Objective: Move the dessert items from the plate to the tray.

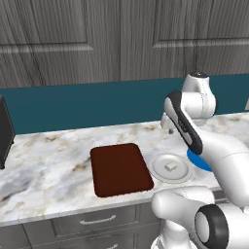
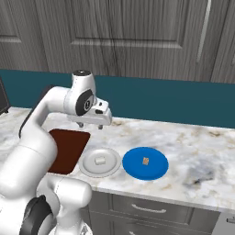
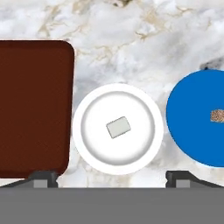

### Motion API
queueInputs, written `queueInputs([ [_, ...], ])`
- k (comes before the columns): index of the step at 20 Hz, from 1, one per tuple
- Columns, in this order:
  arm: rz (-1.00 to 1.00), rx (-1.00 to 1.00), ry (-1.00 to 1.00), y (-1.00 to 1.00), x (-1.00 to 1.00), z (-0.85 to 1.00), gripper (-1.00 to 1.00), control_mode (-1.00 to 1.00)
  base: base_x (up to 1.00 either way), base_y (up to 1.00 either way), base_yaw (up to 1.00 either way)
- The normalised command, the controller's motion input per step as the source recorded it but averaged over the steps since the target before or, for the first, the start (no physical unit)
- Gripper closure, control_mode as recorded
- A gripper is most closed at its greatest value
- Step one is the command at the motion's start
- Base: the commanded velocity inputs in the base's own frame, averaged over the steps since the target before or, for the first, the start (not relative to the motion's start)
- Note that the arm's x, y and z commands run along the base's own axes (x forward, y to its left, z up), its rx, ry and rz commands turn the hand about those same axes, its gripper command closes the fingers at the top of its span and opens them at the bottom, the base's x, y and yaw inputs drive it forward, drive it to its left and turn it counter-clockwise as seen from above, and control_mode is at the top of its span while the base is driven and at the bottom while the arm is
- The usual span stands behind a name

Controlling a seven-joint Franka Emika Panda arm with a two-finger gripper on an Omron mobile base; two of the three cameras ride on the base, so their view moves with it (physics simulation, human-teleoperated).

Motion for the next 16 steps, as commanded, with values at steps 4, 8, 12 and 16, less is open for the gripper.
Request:
queueInputs([
  [4,-0.08,-0.02,0.01,-0.98,0.47,-0.65,-1.00,-1.00,0.00,0.00,0.00],
  [8,-0.07,-0.03,0.02,-1.00,0.31,-0.75,-1.00,-1.00,0.00,0.00,0.00],
  [12,-0.10,-0.03,0.07,-0.99,0.27,-0.58,-1.00,-1.00,0.00,0.00,0.00],
  [16,-0.09,0.01,0.00,-0.99,0.23,-0.13,-1.00,-1.00,0.00,0.00,0.00],
])
